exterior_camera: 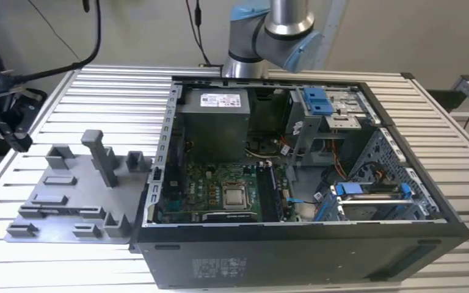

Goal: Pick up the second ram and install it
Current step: 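Reach for the second ram, then pick up the second ram and move it above second insertion slot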

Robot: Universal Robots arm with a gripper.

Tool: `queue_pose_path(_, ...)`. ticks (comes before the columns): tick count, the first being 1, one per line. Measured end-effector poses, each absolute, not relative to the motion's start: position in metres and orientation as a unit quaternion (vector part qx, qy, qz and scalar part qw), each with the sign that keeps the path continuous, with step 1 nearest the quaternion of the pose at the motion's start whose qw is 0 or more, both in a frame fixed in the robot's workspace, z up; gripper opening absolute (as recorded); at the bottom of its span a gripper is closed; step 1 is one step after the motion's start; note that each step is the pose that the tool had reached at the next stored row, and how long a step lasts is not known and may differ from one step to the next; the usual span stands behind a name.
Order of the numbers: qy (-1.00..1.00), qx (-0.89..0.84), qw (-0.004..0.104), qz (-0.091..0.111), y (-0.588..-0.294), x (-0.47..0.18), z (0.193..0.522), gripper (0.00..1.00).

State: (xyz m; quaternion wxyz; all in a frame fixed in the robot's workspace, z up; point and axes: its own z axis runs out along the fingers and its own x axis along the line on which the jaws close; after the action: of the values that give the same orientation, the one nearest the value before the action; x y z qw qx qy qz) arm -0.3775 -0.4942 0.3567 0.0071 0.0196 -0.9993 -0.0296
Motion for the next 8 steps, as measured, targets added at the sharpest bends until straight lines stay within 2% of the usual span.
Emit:
queue_pose_path(3, -0.999, 0.039, 0.004, -0.029, -0.4943, -0.3773, 0.3559, 0.11)
queue_pose_path(8, -0.998, 0.057, -0.009, -0.029, -0.4932, -0.3775, 0.3542, 0.11)
